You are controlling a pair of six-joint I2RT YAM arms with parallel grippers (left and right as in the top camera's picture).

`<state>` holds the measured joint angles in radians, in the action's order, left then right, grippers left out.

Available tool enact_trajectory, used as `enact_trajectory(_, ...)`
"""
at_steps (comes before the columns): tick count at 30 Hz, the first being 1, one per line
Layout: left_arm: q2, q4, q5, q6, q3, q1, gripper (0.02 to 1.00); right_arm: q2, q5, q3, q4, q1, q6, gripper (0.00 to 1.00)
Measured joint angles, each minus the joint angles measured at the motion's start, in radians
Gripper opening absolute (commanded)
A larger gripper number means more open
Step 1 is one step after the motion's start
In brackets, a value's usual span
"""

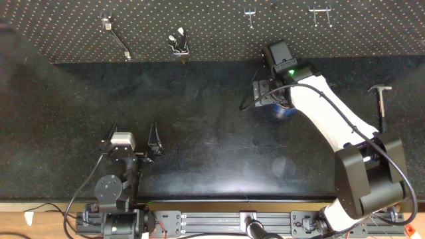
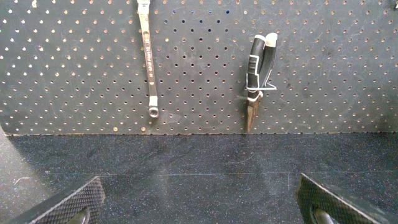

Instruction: Place Tools Onto Pegboard

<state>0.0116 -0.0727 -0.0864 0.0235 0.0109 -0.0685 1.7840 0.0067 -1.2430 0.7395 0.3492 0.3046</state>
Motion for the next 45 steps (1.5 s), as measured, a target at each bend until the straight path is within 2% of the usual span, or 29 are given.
enact_trajectory(3, 0.0, 0.0, 0.0, 0.0, 0.0, 0.0, 0.993, 0.0, 0.011, 0.0, 0.015, 0.0, 0.0, 0.836)
enact_trajectory(4, 0.0, 0.0, 0.0, 0.0, 0.0, 0.0, 0.993, 0.0, 0.014, 0.0, 0.016, 0.0, 0.0, 0.818)
enact_trajectory(6, 0.0, 0.0, 0.0, 0.0, 0.0, 0.0, 0.993, 0.0, 0.019, 0.0, 0.016, 0.0, 0.0, 0.709)
enact_trajectory(10, 0.0, 0.0, 0.0, 0.0, 0.0, 0.0, 0.993, 0.0, 0.03, 0.0, 0.016, 0.0, -0.003, 0.667)
enact_trajectory(22, 0.0, 0.0, 0.0, 0.0, 0.0, 0.0, 0.993, 0.017, 0.045, 0.0, 0.016, 0.0, -0.003, 0.671)
enact_trajectory(24, 0.0, 0.0, 0.0, 0.0, 0.0, 0.0, 0.993, 0.037, 0.045, 0.0, 0.016, 0.0, -0.003, 0.566)
enact_trajectory(26, 0.0, 0.0, 0.0, 0.0, 0.0, 0.0, 0.993, 0.042, 0.044, 0.0, 0.016, 0.0, -0.001, 0.349)
enact_trajectory(27, 0.0, 0.0, 0.0, 0.0, 0.0, 0.0, 0.993, 0.042, 0.044, 0.0, 0.016, 0.0, -0.001, 0.292)
enact_trajectory(28, 0.0, 0.0, 0.0, 0.0, 0.0, 0.0, 0.996, 0.043, 0.045, 0.0, 0.015, 0.0, -0.004, 0.102)
enact_trajectory(29, 0.0, 0.0, 0.0, 0.0, 0.0, 0.0, 0.993, 0.043, 0.044, 0.0, 0.015, 0.0, 0.001, 0.082)
enact_trajectory(34, 0.0, 0.0, 0.0, 0.0, 0.0, 0.0, 0.996, 0.043, 0.04, 0.0, 0.002, 0.0, 0.0, 0.077)
enact_trajectory(40, 0.0, 0.0, 0.0, 0.0, 0.0, 0.0, 0.996, 0.037, -0.021, -0.013, -0.027, 0.009, 0.012, 0.075)
enact_trajectory(45, 0.0, 0.0, 0.0, 0.0, 0.0, 0.0, 0.993, -0.114, -0.039, -0.022, -0.117, 0.056, 0.042, 0.075)
